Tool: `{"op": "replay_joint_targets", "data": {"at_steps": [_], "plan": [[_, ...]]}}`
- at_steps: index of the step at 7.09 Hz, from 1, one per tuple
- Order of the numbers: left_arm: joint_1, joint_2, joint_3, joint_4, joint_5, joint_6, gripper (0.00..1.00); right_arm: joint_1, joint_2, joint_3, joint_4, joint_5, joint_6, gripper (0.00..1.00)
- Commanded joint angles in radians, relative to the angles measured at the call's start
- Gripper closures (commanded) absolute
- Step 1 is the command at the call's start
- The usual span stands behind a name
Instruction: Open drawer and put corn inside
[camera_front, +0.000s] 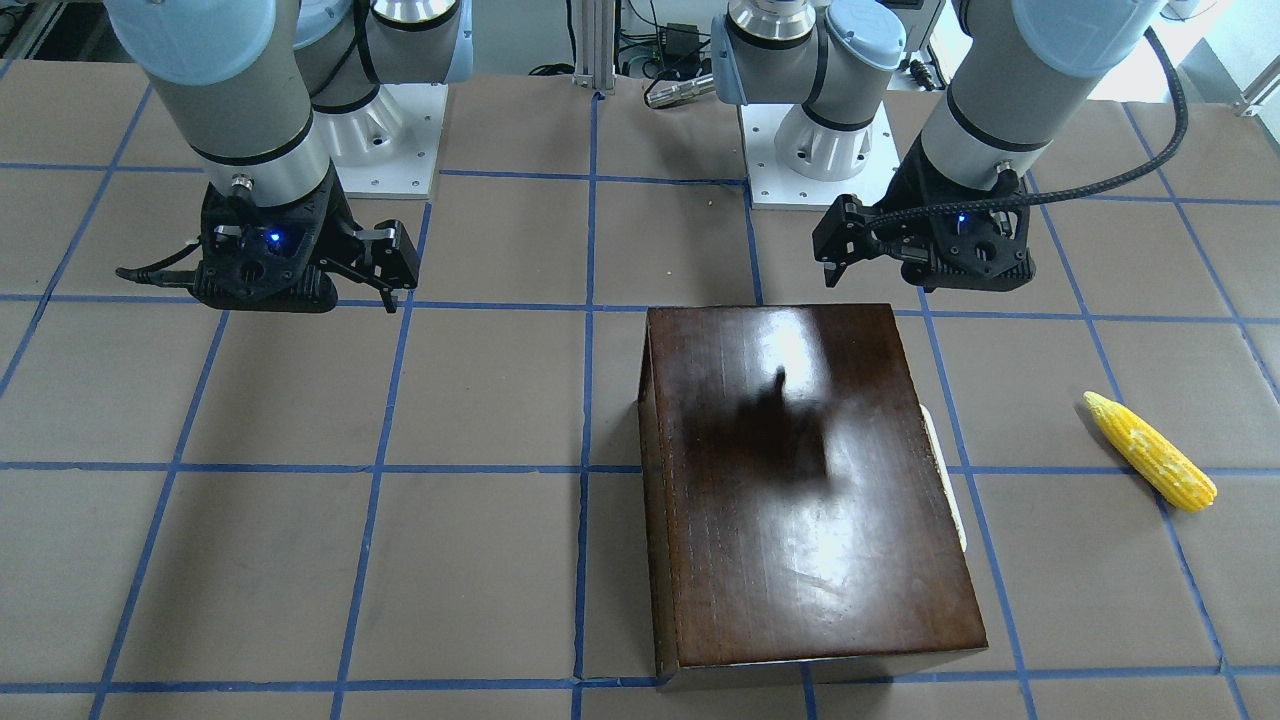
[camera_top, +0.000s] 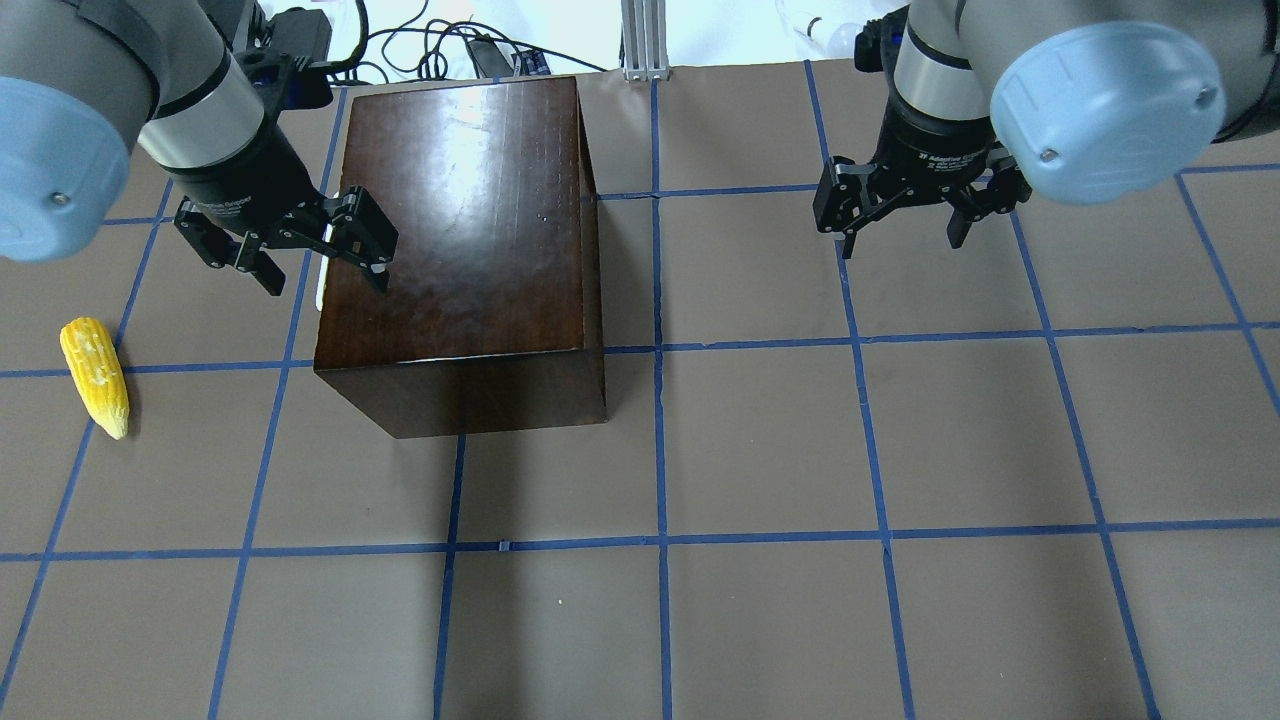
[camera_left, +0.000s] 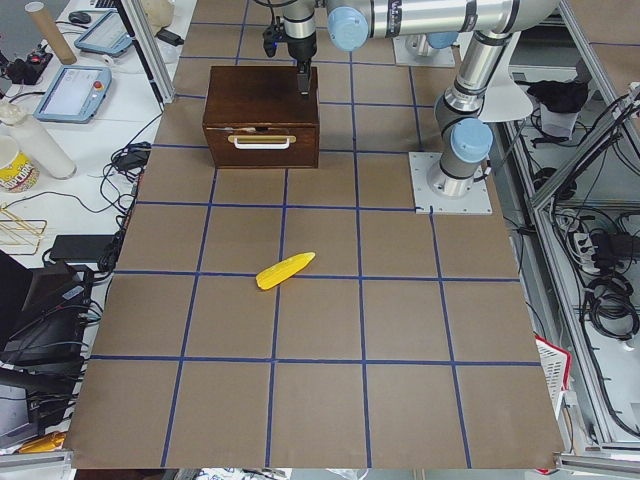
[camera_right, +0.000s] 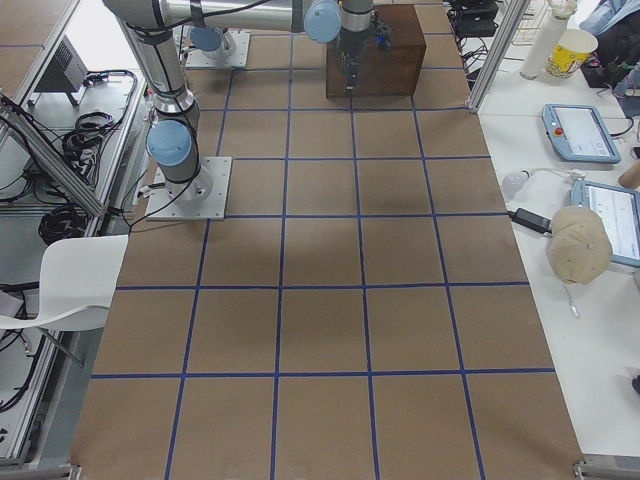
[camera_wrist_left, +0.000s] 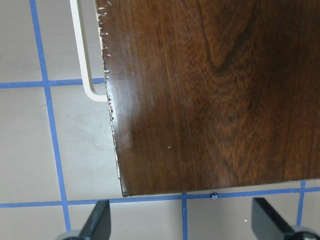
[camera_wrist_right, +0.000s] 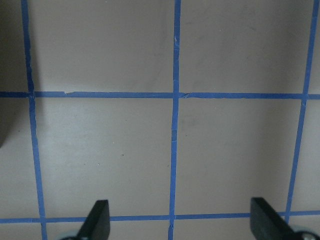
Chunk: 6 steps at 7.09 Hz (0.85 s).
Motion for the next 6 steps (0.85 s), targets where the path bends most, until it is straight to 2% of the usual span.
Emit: {"op": "replay_joint_targets", "data": {"at_steps": [1, 6], "plan": [[0.0, 0.005, 0.001, 0.0, 0.0, 0.002, 0.0, 0.0, 0.001, 0.0, 0.0, 0.0, 0.0, 0.0], [0.0, -0.007, 0.006, 0.002, -0.005, -0.007, 0.0, 0.0, 0.001, 0.0, -0.001, 0.0, 0.0, 0.0]]}}
